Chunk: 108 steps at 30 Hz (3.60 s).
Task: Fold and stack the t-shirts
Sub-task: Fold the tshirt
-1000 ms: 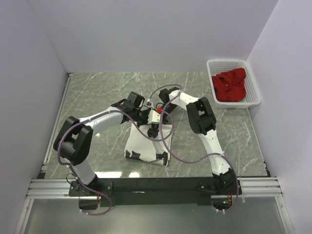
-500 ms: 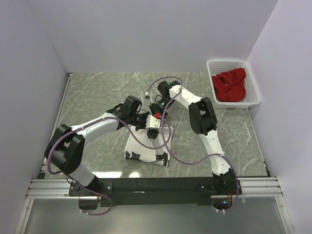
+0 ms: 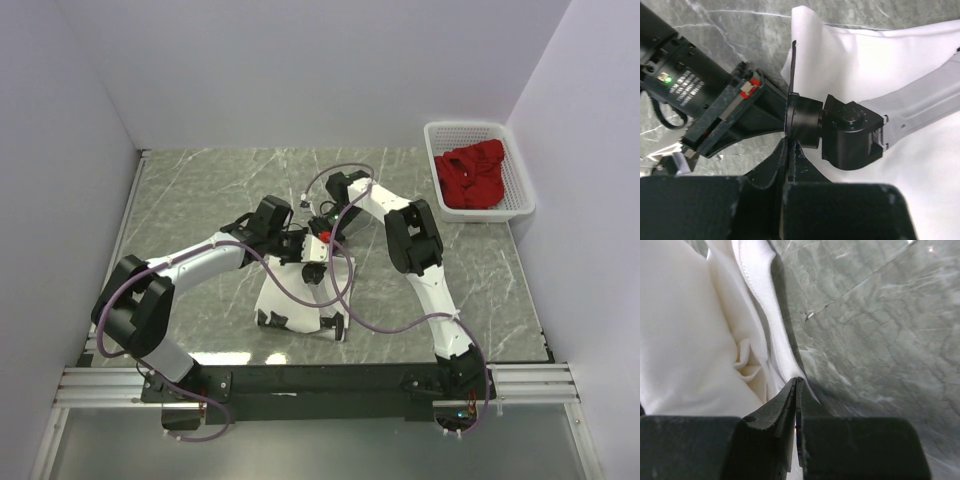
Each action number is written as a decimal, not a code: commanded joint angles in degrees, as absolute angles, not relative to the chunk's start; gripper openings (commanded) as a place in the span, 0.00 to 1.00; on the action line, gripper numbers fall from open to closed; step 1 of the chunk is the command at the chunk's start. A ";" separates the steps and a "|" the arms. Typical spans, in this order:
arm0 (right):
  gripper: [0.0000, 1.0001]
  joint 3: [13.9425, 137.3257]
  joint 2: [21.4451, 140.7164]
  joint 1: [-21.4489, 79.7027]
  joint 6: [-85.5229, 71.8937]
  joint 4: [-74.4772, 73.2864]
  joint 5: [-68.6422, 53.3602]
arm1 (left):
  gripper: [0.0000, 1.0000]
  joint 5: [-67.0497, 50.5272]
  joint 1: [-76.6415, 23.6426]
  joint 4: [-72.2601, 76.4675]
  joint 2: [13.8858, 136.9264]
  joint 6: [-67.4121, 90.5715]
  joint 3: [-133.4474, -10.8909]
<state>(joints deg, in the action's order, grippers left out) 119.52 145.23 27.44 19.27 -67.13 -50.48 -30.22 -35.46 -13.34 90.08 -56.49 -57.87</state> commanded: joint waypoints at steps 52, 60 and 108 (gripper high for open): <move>0.64 104.60 120.76 17.05 26.82 -66.98 -44.38 | 0.61 -62.49 -8.00 -68.72 116.08 -44.03 -93.95; 0.64 99.76 122.60 17.14 21.45 -58.28 -45.44 | 0.62 -59.33 -7.12 -56.16 120.84 -33.58 -94.56; 0.00 106.24 128.83 15.73 18.29 -55.29 -26.46 | 0.01 -46.68 -7.65 -36.05 126.46 -14.60 -97.72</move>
